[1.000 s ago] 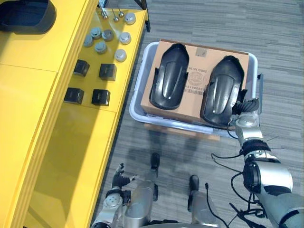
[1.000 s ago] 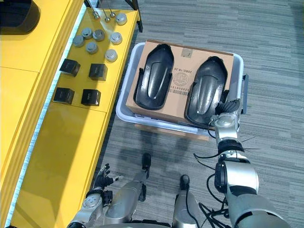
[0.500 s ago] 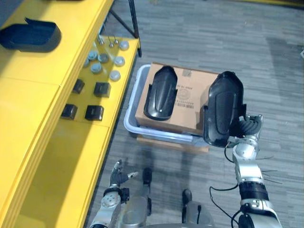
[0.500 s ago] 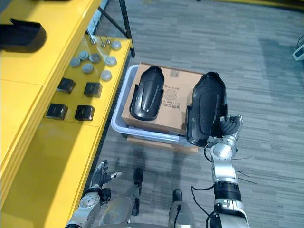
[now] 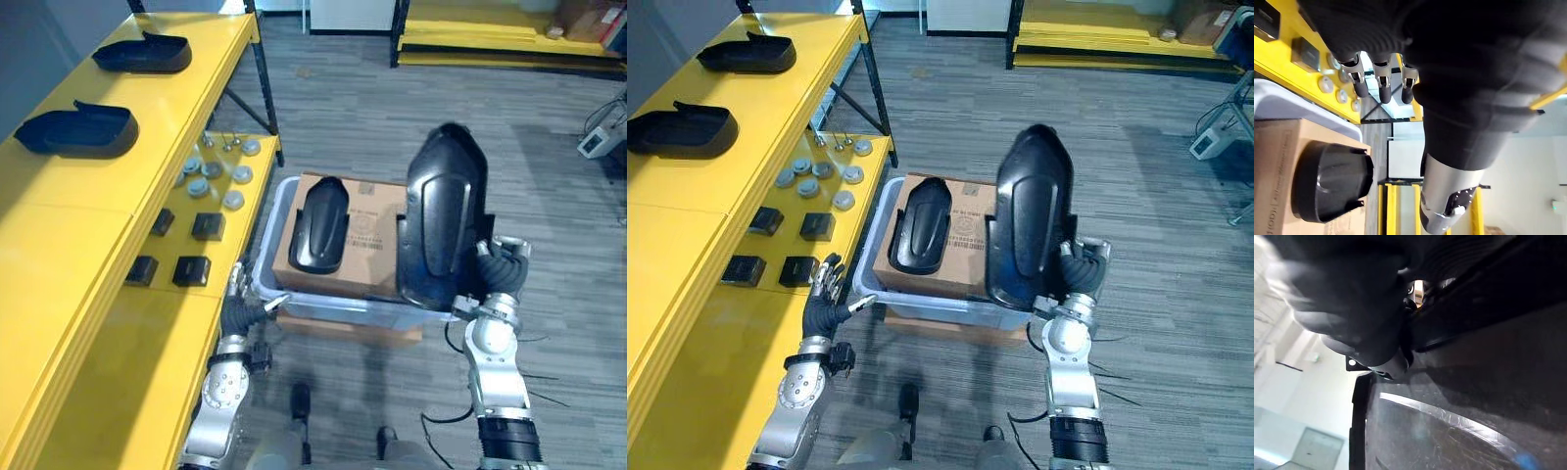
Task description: Walk over and take plastic housings, then place them on the shelf
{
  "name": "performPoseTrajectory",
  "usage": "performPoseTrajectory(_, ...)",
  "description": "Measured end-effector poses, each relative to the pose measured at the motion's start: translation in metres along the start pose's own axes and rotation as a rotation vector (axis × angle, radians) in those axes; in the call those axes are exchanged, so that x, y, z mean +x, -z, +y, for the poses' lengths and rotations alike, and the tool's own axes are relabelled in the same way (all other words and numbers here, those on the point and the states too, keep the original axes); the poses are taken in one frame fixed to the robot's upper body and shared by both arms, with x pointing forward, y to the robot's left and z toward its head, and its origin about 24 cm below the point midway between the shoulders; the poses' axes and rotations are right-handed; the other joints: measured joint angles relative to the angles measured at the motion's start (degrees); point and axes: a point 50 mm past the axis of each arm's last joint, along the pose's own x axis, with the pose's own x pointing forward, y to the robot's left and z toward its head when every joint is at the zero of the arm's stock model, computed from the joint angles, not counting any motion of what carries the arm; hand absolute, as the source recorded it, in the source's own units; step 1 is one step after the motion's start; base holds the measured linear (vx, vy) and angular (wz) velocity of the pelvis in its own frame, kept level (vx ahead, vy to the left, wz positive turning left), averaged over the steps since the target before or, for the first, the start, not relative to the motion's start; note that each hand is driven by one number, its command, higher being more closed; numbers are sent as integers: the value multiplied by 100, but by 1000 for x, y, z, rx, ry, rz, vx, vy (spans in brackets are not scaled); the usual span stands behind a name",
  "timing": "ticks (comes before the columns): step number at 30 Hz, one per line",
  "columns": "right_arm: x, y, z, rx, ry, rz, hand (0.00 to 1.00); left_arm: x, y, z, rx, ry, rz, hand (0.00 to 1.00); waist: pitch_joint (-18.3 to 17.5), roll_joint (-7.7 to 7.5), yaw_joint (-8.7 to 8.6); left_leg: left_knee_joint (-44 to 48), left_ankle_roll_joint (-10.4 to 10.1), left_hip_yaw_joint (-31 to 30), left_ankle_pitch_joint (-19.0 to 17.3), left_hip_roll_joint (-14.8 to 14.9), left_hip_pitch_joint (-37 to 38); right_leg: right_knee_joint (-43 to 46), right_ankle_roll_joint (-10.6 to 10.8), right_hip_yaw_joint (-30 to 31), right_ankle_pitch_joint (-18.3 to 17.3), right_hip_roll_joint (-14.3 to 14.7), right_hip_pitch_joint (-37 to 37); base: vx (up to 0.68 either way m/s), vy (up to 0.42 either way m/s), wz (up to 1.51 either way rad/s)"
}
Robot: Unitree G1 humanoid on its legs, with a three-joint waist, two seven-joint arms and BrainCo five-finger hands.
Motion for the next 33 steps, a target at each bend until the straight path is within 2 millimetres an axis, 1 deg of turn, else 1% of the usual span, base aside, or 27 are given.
performPoseTrajectory(1, -2, -4, 7, 21, -23, -10, 100, 3, -4, -6, -1, 15, -18, 0, -1, -1, -45, -1, -1, 37, -1, 10, 3, -30, 0, 22, 0, 2, -5, -44, -1, -17)
performPoseTrajectory(2, -5, -7, 13, 36, -48, -19, 100, 5, -6, -11, -6, 28, -30, 0, -5, -6, -53, -1, -2, 98, -3, 22, 18, -46, 0, 56, 1, 4, -6, -42, 0, -19)
performPoseTrajectory(4, -7, -11, 16, 47, -68, -31, 100, 7, -9, -17, -14, 50, -42, 0, -37, -6, -67, -1, -22, 138, -19, 28, 31, -47, 1, 116, 1, 8, -21, -28, -2, -16)
performPoseTrajectory(5, -9, -13, 19, 54, -87, -38, 100, 8, -11, -22, -19, 65, -50, 0, -115, -10, -74, -2, -23, 164, -22, 31, 29, -49, 1, 146, 1, 10, -36, -17, -4, -12)
performPoseTrajectory(10, -15, -18, 31, 85, -141, -53, 100, 8, -11, -31, -20, 80, -49, 0, -356, -62, -75, -1, -7, 270, -15, 35, 34, -47, -3, 197, 11, 14, -67, 0, -5, -7)
performPoseTrajectory(13, -20, -23, 41, 113, -187, -72, 100, 13, -16, -40, -18, 112, -75, 0, -380, -91, -70, -1, -9, 273, -17, 36, 40, -47, 5, 241, 31, 24, -75, -14, -5, -5)
performPoseTrajectory(15, -22, -26, 44, 137, -199, -73, 100, 16, -18, -41, -15, 109, -82, 0, -393, -109, -69, -1, -11, 279, -18, 36, 54, -47, 15, 287, 40, 24, -76, -13, -2, -7)
performPoseTrajectory(16, -23, -31, 46, 160, -205, -86, 100, 17, -19, -41, -11, 112, -89, 0, -398, -115, -76, -1, -18, 283, -24, 36, 59, -47, 22, 297, 45, 15, -74, -12, -2, -5)
performPoseTrajectory(19, -24, -36, 47, 175, -211, -109, 100, 17, -19, -43, -11, 113, -90, 0, -425, -122, -99, -2, -19, 293, -25, 30, 62, -49, 36, 307, 56, -2, -75, 0, 0, 0)
performPoseTrajectory(20, -25, -36, 47, 177, -214, -109, 100, 17, -19, -43, -12, 106, -89, 100, -459, -127, -99, -2, -19, 295, -25, 29, 60, -52, 37, 308, 60, -3, -76, 0, 0, 0)
performPoseTrajectory(23, -26, -37, 49, 183, -227, -109, 100, 17, -18, -43, -11, 92, -86, 100, -593, -129, -100, -2, -20, 299, -26, 31, 59, -57, 36, 311, 65, -3, -78, 0, 0, 0)
performPoseTrajectory(29, -29, -37, 53, 200, -261, -103, 100, 17, -17, -39, 1, 66, -79, 100, -733, -129, -107, -2, -22, 347, -28, 39, 68, -88, 9, 345, 96, 0, -81, -6, -4, -4)
performPoseTrajectory(30, -30, -37, 53, 202, -265, -101, 0, 17, -17, -39, 2, 65, -79, 100, -741, -128, -105, -2, -22, 354, -28, 41, 68, -101, 1, 353, 103, -1, -81, -15, -4, -7)
performPoseTrajectory(33, -34, -36, 54, 192, -298, -110, 0, 18, -17, -35, 2, 32, -78, 100, -744, -128, -104, -2, -13, 396, -36, 44, 66, -148, -8, 384, 137, -2, -77, -18, -2, -5)
